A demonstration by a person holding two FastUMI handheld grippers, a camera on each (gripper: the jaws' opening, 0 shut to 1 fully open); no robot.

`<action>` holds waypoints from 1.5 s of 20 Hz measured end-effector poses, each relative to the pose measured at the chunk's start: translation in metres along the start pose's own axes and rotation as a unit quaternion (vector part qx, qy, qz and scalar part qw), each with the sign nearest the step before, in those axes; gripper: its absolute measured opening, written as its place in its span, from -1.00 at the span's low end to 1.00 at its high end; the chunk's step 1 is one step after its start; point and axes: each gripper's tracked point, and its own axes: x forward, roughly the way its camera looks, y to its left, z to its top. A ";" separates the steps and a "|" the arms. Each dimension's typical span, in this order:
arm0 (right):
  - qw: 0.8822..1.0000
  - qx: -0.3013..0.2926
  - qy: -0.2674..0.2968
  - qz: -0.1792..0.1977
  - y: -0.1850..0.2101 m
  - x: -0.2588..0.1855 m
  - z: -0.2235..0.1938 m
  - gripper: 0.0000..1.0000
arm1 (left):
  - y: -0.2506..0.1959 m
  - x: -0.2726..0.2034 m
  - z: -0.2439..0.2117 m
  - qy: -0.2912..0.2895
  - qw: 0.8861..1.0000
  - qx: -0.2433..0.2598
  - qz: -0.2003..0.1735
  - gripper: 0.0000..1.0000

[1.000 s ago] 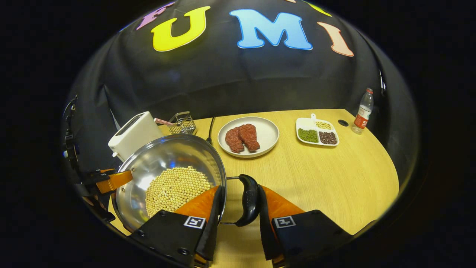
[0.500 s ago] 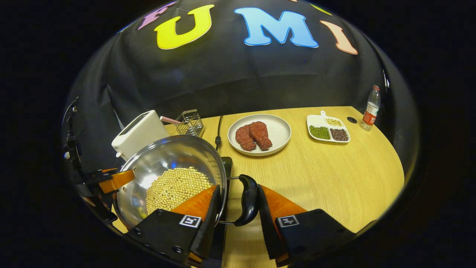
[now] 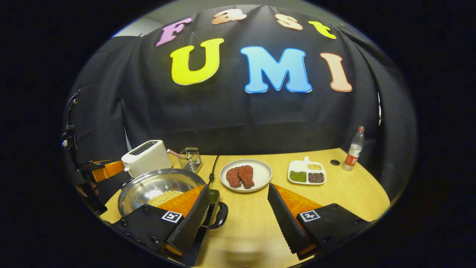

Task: First push the handle of the pot to place it horizontally, then grasp the pot with both hands and set it on the induction cooktop.

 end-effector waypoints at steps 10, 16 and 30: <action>0.993 -0.032 -0.107 -0.022 -0.111 -0.120 0.049 0.95 | -0.115 -0.126 0.066 -0.086 0.996 -0.022 -0.013 0.55; 0.989 -0.027 -0.143 -0.032 -0.174 -0.194 0.056 0.95 | -0.181 -0.211 0.073 -0.109 0.993 -0.035 -0.018 0.53; 0.982 -0.028 -0.180 -0.049 -0.207 -0.299 0.062 0.95 | -0.204 -0.346 0.078 -0.158 0.987 0.023 -0.011 0.58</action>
